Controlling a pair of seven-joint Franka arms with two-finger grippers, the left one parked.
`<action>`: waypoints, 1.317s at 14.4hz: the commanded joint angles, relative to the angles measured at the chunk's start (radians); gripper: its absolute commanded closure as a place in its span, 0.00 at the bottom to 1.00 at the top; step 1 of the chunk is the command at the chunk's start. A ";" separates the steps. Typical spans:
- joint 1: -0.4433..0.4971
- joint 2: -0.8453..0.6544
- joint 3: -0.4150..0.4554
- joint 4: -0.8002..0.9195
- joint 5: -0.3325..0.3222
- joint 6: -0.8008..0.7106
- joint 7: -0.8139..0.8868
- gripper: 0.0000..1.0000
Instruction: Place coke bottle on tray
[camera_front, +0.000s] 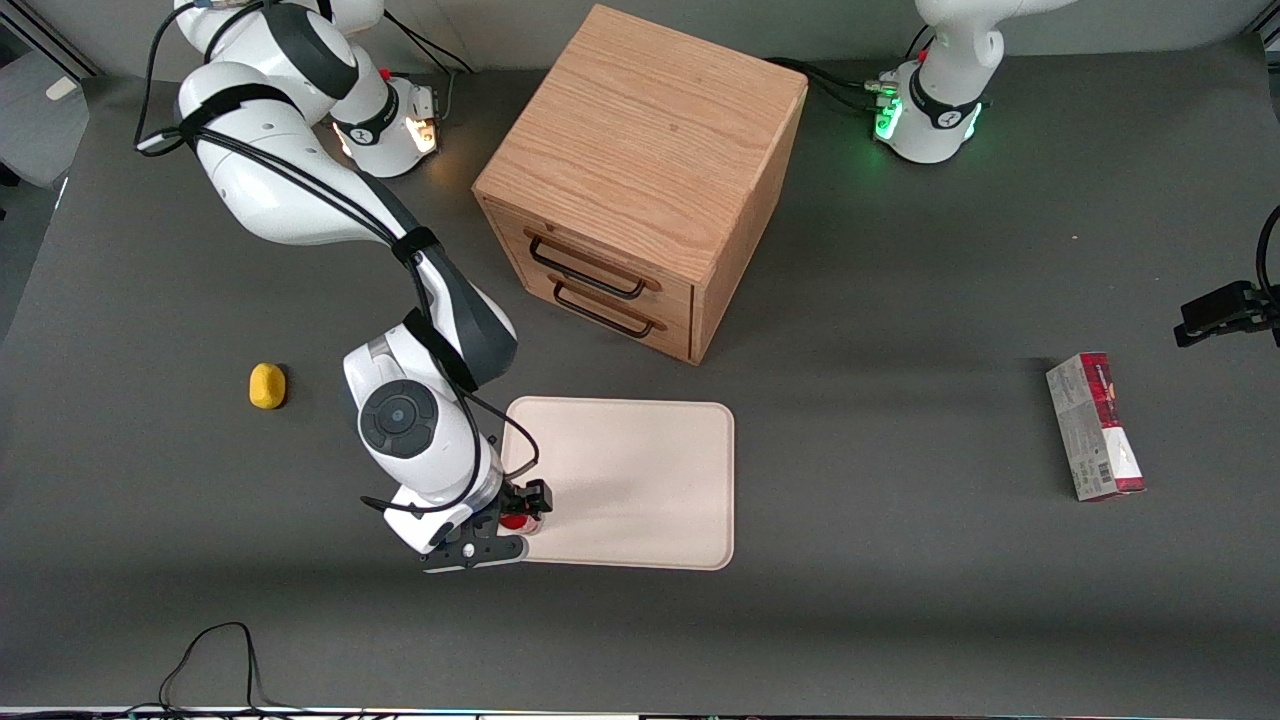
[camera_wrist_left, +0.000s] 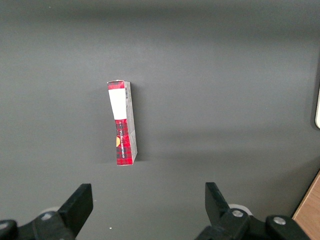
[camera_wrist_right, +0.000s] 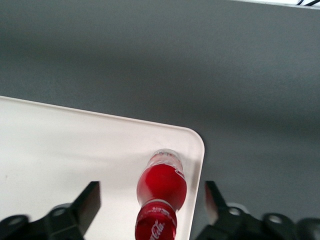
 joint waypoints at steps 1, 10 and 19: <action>0.010 -0.102 -0.048 -0.058 -0.007 -0.052 0.012 0.00; -0.063 -0.746 -0.368 -0.577 0.399 -0.251 -0.410 0.00; -0.062 -1.098 -0.527 -0.827 0.427 -0.316 -0.447 0.00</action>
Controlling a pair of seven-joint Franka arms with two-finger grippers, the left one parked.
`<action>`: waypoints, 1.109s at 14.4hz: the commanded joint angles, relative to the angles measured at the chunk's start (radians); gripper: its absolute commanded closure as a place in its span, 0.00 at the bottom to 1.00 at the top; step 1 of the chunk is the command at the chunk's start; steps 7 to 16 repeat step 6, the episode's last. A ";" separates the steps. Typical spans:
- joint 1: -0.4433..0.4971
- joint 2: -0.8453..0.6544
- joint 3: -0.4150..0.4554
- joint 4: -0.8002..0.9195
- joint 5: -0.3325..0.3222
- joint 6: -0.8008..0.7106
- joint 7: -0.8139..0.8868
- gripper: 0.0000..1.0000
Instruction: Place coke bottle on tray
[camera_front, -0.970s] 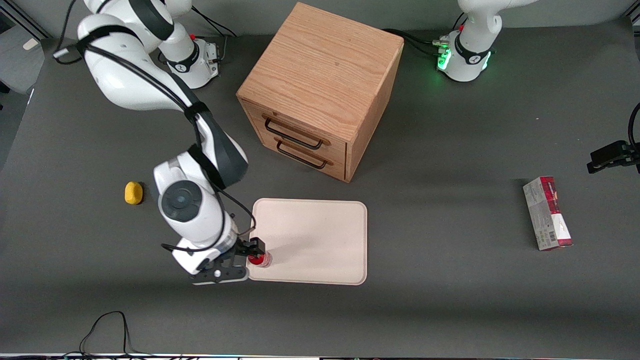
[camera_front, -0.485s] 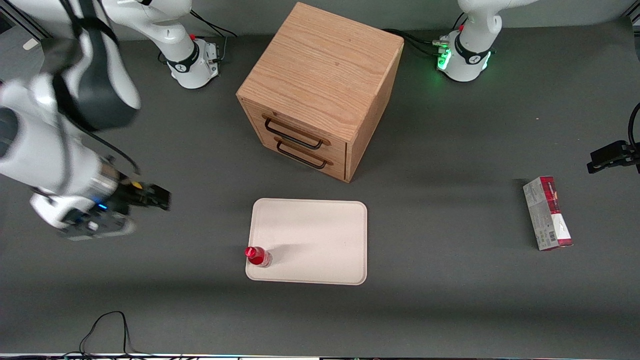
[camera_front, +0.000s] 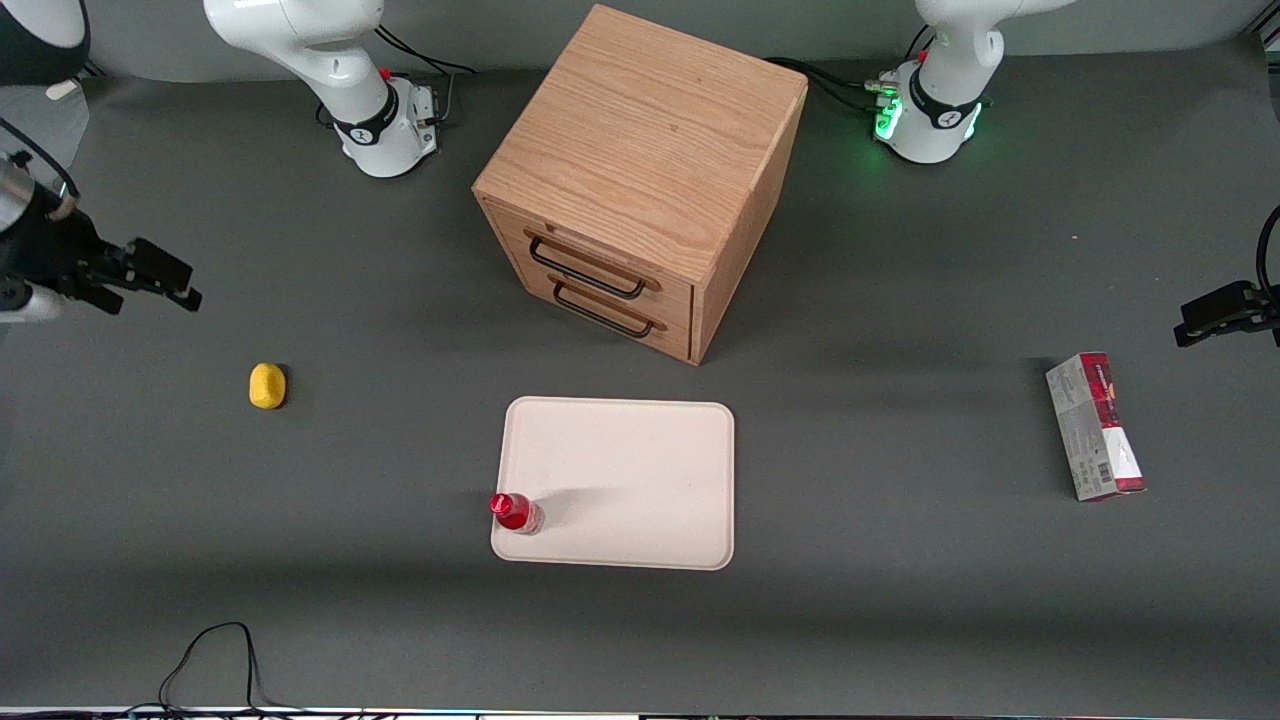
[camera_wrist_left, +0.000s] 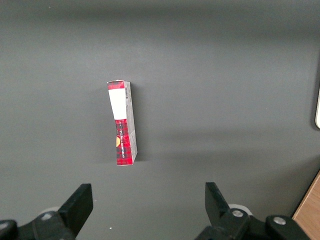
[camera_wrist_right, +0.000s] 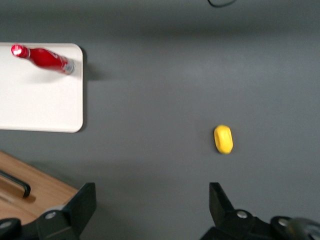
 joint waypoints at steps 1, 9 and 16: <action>0.011 -0.036 -0.007 -0.045 0.013 -0.003 -0.007 0.00; 0.011 -0.028 -0.001 -0.042 -0.010 -0.003 -0.009 0.00; 0.011 -0.028 -0.001 -0.042 -0.010 -0.003 -0.009 0.00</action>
